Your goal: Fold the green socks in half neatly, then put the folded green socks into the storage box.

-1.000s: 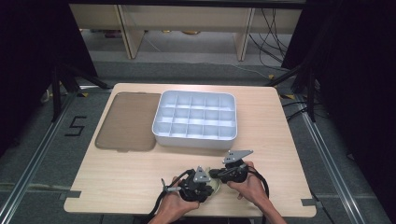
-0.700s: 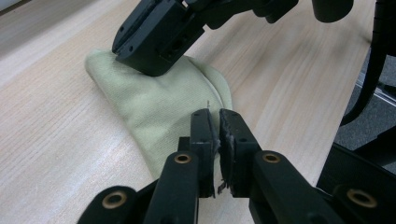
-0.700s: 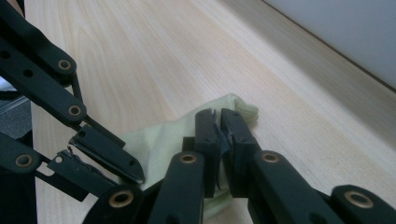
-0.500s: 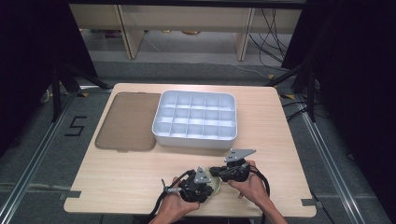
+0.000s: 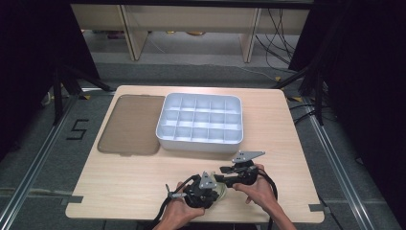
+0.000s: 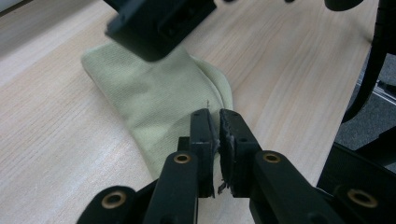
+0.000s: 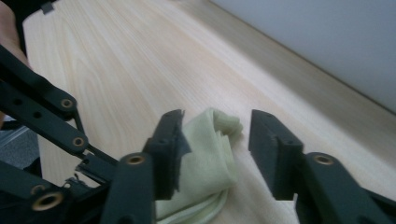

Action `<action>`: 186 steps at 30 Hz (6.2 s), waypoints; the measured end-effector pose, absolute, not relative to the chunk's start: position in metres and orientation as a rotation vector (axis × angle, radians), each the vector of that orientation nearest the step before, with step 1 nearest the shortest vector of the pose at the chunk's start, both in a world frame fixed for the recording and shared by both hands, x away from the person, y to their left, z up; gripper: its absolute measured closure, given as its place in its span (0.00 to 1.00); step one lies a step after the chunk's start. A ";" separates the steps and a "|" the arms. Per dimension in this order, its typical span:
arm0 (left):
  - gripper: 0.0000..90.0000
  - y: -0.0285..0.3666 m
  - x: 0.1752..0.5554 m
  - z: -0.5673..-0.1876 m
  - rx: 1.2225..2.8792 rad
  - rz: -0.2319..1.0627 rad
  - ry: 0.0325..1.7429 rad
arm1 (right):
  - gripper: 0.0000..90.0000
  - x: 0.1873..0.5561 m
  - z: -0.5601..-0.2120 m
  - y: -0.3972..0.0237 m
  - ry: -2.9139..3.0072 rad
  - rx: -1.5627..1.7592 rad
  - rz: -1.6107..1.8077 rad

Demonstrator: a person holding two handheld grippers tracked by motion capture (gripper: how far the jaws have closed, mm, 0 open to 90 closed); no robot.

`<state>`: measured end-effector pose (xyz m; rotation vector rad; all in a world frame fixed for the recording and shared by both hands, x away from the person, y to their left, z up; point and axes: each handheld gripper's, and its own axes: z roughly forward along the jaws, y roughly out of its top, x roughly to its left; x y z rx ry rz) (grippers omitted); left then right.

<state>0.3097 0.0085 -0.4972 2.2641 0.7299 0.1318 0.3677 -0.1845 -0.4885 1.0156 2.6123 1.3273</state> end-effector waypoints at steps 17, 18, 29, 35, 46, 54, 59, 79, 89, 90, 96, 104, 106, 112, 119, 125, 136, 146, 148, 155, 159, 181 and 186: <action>0.89 0.008 0.306 -0.497 2.266 0.144 0.723 | 0.52 0.369 -0.504 -0.173 2.711 1.074 1.161; 0.88 0.008 0.305 -0.497 2.268 0.145 0.728 | 0.52 0.369 -0.505 -0.173 2.716 1.076 1.158; 0.80 0.008 0.304 -0.497 2.258 0.132 0.718 | 0.60 0.368 -0.505 -0.172 2.728 1.099 1.167; 0.66 0.014 0.304 -0.494 2.208 0.058 0.756 | 0.67 0.369 -0.506 -0.173 2.745 1.131 1.199; 0.49 0.089 0.296 -0.483 2.111 0.129 0.893 | 0.72 0.370 -0.508 -0.175 2.751 1.147 1.235; 0.41 0.125 0.296 -0.494 2.093 0.171 0.993 | 0.74 0.370 -0.509 -0.176 2.753 1.155 1.264; 0.36 0.138 0.293 -0.499 2.125 0.216 1.010 | 0.77 0.370 -0.509 -0.176 2.745 1.154 1.271; 0.35 0.156 0.289 -0.508 2.139 0.277 1.062 | 0.85 0.364 -0.499 -0.177 2.708 1.117 1.338; 0.35 0.160 0.292 -0.510 2.152 0.287 1.069 | 0.85 0.360 -0.483 -0.180 2.639 0.995 1.394; 0.35 0.160 0.292 -0.511 2.141 0.287 1.081 | 0.85 0.359 -0.481 -0.180 2.629 0.977 1.401; 0.33 0.161 0.292 -0.510 2.159 0.279 1.069 | 0.85 0.359 -0.475 -0.181 2.601 0.931 1.390; 0.30 0.159 0.291 -0.510 2.096 0.308 1.109 | 0.85 0.360 -0.471 -0.185 2.582 0.952 1.432; 0.28 0.160 0.291 -0.509 2.093 0.294 1.094 | 0.85 0.362 -0.469 -0.187 2.566 0.925 1.414; 0.23 0.158 0.290 -0.506 2.085 0.301 1.087 | 0.85 0.362 -0.467 -0.189 2.558 0.935 1.411; 0.21 0.158 0.289 -0.504 2.083 0.315 1.077 | 0.85 0.365 -0.462 -0.195 2.527 0.924 1.378; 0.21 0.155 0.288 -0.505 2.072 0.319 1.093 | 0.85 0.366 -0.456 -0.200 2.494 0.964 1.393; 0.21 0.155 0.288 -0.505 2.073 0.308 1.090 | 0.85 0.373 -0.449 -0.207 2.459 0.921 1.390; 0.21 0.155 0.288 -0.505 2.078 0.309 1.084 | 0.85 0.375 -0.441 -0.211 2.426 0.940 1.426; 0.20 0.154 0.287 -0.506 2.071 0.293 1.091 | 0.85 0.373 -0.437 -0.214 2.433 0.973 1.419; 0.20 0.154 0.287 -0.504 2.114 0.294 1.049 | 0.84 0.377 -0.432 -0.218 2.380 0.946 1.424; 0.20 0.152 0.286 -0.505 2.101 0.280 1.063 | 0.84 0.378 -0.428 -0.221 2.384 0.961 1.417; 0.20 0.154 0.287 -0.504 2.129 0.299 1.046 | 0.84 0.396 -0.408 -0.232 2.296 0.941 1.423; 0.21 0.154 0.287 -0.504 2.117 0.299 1.053 | 0.84 0.401 -0.403 -0.232 2.265 0.900 1.416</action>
